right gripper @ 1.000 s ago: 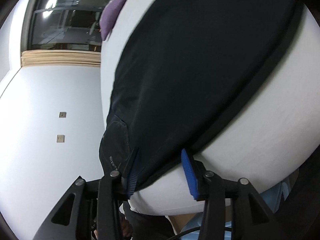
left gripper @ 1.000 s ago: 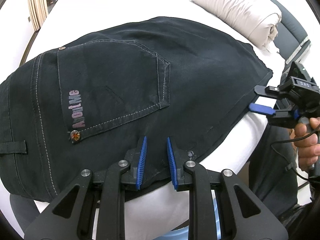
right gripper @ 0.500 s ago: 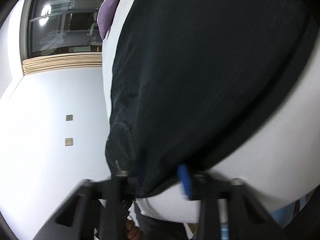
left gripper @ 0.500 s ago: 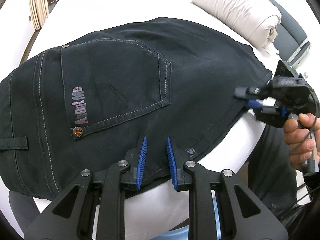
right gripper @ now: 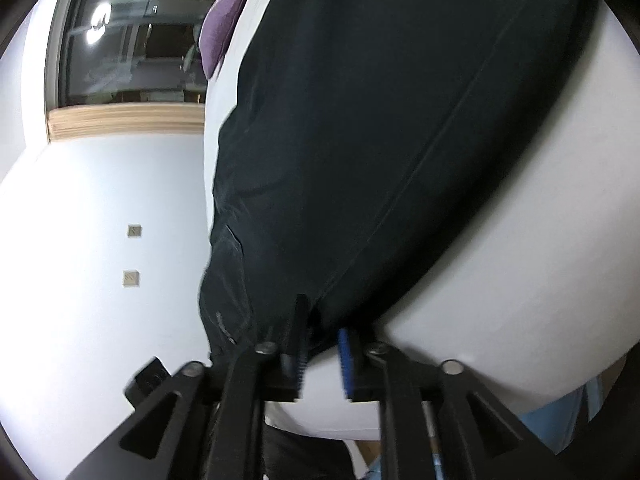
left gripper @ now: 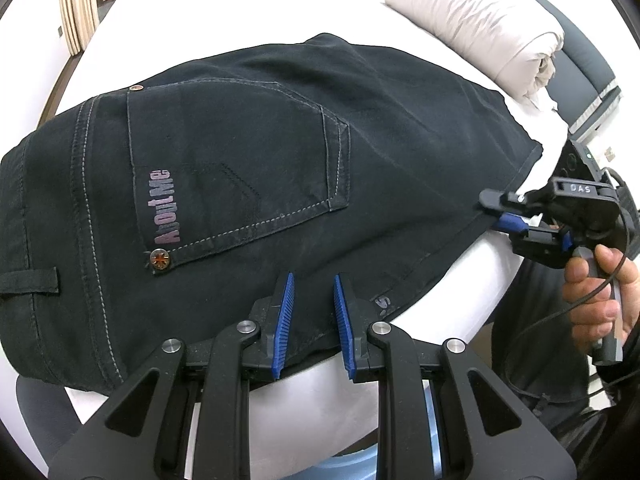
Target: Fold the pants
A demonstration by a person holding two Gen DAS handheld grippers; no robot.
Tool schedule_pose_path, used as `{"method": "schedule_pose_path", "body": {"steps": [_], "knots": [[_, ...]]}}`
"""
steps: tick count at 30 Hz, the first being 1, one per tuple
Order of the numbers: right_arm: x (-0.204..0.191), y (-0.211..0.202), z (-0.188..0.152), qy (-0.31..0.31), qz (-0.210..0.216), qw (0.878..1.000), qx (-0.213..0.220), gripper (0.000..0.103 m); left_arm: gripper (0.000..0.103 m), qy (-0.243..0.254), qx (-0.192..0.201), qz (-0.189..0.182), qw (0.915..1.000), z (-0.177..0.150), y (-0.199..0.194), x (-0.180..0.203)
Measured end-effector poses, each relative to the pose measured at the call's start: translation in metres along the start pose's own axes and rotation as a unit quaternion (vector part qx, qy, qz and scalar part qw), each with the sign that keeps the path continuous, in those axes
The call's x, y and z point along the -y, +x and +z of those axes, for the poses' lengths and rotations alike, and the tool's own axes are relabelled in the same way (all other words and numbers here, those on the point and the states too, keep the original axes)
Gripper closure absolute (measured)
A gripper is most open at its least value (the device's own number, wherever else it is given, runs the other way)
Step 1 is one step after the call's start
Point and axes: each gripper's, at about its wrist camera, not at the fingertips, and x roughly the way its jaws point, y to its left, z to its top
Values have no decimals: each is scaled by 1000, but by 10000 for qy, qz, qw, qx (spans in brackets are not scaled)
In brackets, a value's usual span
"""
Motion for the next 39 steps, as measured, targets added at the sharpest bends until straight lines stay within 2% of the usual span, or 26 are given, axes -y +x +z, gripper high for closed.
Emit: {"method": "schedule_pose_path", "body": {"steps": [1,3,5,6,8,9,11,13,15,16,18,20,23,27,29,31,33,35,36,37,38,39], "knots": [[1,-7,3,34,54,9999,152,70,83,-30,-5,-13,10000,2,-2,-1],[5,-17,10,47,67,9994,342,69,83,-36,-7,-19,10000,5,-2,-4],[9,-18,14,21,-55,9995,305,84,83,-45,3,-4,10000,8,0,-6],[13,-19,15,30,-188,9994,277,99,83,-44,3,-2,10000,7,0,-6],[25,-22,13,198,-42,9995,239,102,83,-1,6,6,10000,5,2,-6],[25,-25,11,161,-27,9996,230,102,83,-12,20,-4,10000,4,2,-5],[19,-30,9,57,-150,9997,180,96,83,-35,19,-21,10000,4,-1,-4],[3,-45,8,-213,-625,9976,189,80,83,16,73,-9,10000,7,-11,-2],[-27,-63,12,-875,-1118,9892,368,79,83,80,181,-33,9998,14,-19,1],[-39,-67,16,-1089,-1179,9861,425,79,83,94,262,-28,9996,22,-22,1],[-59,-70,26,-1279,-899,9861,558,79,83,76,374,-76,9992,39,-21,0],[-80,-53,43,-1422,-280,9883,477,80,83,101,506,-59,9986,66,-12,2],[-96,-2,62,-1547,137,9878,108,80,83,22,540,-33,9985,104,11,1],[-70,74,96,-1068,36,9926,-585,80,83,-80,385,213,9990,125,45,-10],[-53,87,113,-886,64,9943,-582,103,83,-210,354,43,9991,121,53,-20],[-41,83,135,-661,397,9962,-409,103,83,-278,496,-225,9981,114,52,-32],[-33,60,162,-663,394,9969,144,103,83,-296,604,-266,9974,109,48,-39],[-18,39,187,-399,524,9965,518,103,83,-410,684,-462,9957,106,47,-47],[-9,25,200,-257,499,9950,824,103,83,-445,698,-508,9953,104,46,-48],[0,2,217,-167,268,9916,1257,103,83,-440,711,-513,9952,103,46,-48],[6,-10,224,-97,217,9885,1495,103,83,-416,719,-490,9953,102,46,-48],[16,-33,237,113,33,9818,1896,103,83,-379,732,-450,9956,101,45,-47]]}}
